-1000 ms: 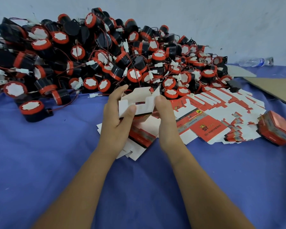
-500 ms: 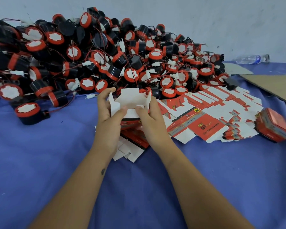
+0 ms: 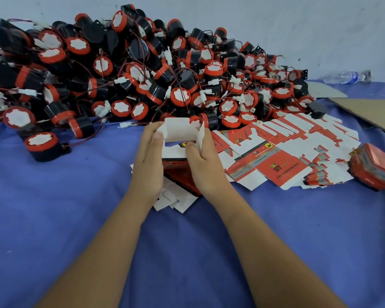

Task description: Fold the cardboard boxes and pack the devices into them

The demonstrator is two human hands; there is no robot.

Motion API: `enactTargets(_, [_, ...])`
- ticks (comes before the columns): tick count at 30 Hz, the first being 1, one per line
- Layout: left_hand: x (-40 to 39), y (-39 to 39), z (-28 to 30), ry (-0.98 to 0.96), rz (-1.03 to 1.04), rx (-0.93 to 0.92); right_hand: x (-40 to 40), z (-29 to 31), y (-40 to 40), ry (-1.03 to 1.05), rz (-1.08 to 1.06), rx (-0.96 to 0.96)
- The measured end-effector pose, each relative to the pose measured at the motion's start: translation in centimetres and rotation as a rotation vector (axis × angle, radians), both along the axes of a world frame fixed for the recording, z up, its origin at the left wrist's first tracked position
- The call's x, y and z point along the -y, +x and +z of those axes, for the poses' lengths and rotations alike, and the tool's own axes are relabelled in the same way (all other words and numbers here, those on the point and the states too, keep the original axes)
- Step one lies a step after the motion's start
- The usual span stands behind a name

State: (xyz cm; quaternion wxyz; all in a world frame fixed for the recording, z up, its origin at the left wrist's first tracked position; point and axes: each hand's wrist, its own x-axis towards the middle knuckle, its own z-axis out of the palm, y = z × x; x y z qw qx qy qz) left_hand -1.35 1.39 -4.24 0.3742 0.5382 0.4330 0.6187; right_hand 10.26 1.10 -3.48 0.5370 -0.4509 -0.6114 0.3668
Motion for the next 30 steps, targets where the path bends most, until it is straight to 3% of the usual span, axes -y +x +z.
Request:
enactTargets(4, [0.0,-0.1,-0.2,-0.022,-0.003,-0.06,0.2,0.3,0.2,-0.06,0.068,-0.104])
enactTargets(11, [0.2,-0.4,0.3,-0.061,0.02,0.019,0.0,1.6,1.3,-0.358,0.132,-0.304])
enactTargets(19, [0.4,-0.2,0.6,-0.057,-0.007,0.023,-0.1,1.0,1.7,-0.231,0.18,-0.277])
enactTargets(26, [0.2,-0.4,0.6,-0.015,-0.081,0.072,-0.1,0.5,1.3,0.021,0.089,-0.181])
enactTargets(30, [0.3,-0.5,0.5,-0.054,-0.131,0.142,0.0,0.6,1.4,0.043,0.083,-0.174])
